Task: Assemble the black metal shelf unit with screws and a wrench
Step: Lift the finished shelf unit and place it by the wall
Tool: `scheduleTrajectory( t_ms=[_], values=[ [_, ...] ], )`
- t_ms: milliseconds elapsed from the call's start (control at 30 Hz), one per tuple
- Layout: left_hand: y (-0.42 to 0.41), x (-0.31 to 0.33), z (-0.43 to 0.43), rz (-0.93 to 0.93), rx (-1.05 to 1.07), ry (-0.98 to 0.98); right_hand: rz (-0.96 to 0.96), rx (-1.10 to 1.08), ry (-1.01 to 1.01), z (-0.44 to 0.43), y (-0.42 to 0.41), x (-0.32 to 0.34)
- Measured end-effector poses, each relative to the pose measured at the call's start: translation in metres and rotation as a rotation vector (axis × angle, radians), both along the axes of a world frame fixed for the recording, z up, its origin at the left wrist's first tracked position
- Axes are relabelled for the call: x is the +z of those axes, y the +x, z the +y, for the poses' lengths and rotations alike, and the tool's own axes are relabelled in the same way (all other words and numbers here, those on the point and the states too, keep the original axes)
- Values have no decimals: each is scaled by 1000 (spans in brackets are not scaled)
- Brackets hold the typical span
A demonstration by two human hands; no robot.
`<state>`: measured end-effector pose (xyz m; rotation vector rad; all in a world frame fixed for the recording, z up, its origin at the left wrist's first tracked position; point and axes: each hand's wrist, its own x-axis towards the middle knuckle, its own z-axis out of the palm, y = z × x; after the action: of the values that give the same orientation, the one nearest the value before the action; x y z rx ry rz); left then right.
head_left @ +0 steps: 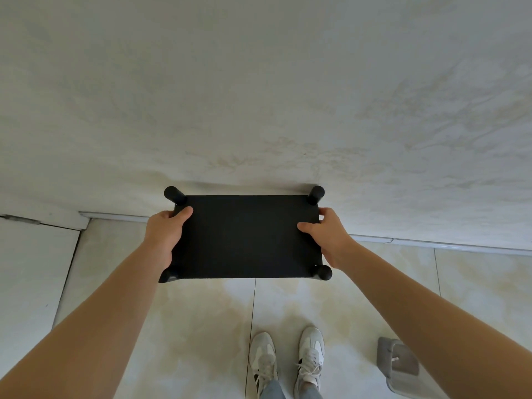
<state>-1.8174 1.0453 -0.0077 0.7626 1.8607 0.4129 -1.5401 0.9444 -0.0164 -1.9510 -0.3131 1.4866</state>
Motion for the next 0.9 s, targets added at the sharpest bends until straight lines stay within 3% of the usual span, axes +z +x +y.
scheduleTrajectory(
  t_ms=[500, 900],
  values=[
    [-12, 10, 7, -43, -10, 34, -73, 61, 19, -5, -6, 3],
    [29, 31, -52, -135, -50, -127, -121, -13, -79, -71, 29, 29]
  ],
)
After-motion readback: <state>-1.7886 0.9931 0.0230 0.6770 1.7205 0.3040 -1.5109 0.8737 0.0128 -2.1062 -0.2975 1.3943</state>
